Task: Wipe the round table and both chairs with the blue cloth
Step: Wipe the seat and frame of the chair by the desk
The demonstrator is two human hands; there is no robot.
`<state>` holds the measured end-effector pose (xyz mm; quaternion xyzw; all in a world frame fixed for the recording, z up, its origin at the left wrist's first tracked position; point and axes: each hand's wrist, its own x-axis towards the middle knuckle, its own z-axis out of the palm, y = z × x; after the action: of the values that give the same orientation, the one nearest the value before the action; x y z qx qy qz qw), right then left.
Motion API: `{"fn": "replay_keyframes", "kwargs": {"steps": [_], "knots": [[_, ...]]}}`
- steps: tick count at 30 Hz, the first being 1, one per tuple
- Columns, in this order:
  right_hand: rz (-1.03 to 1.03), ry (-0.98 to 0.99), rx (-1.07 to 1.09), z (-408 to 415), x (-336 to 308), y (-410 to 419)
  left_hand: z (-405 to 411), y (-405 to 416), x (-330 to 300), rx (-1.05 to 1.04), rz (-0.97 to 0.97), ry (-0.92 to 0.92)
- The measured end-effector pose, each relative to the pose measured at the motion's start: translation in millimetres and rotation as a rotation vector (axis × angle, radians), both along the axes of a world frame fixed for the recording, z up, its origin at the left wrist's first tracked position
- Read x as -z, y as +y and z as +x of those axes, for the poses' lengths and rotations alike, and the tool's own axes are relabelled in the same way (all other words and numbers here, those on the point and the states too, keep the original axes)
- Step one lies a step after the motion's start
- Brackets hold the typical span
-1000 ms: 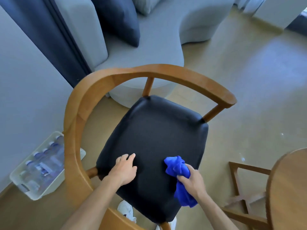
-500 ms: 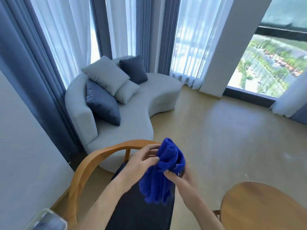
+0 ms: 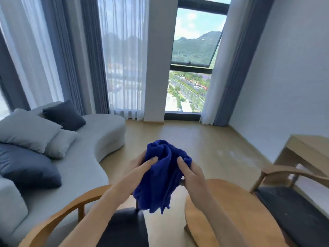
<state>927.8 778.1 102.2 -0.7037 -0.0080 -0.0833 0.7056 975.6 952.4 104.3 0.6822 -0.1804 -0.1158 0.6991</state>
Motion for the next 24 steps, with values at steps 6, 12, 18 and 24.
{"fn": "replay_keyframes", "kwargs": {"steps": [6,12,18,24], "knots": [[-0.002,0.008,0.297,-63,-23,-43,-26,-43,-20,0.165,-0.002,-0.066],[-0.033,-0.008,0.545,-142,-54,-112,-54,-103,-52,0.321,0.073,-0.201],[-0.035,-0.028,0.696,-219,-67,-181,-86,-176,-69,0.523,0.171,-0.281],[-0.15,-0.026,0.814,-292,-67,-244,-152,-268,-57,0.627,0.151,-0.122]]}}
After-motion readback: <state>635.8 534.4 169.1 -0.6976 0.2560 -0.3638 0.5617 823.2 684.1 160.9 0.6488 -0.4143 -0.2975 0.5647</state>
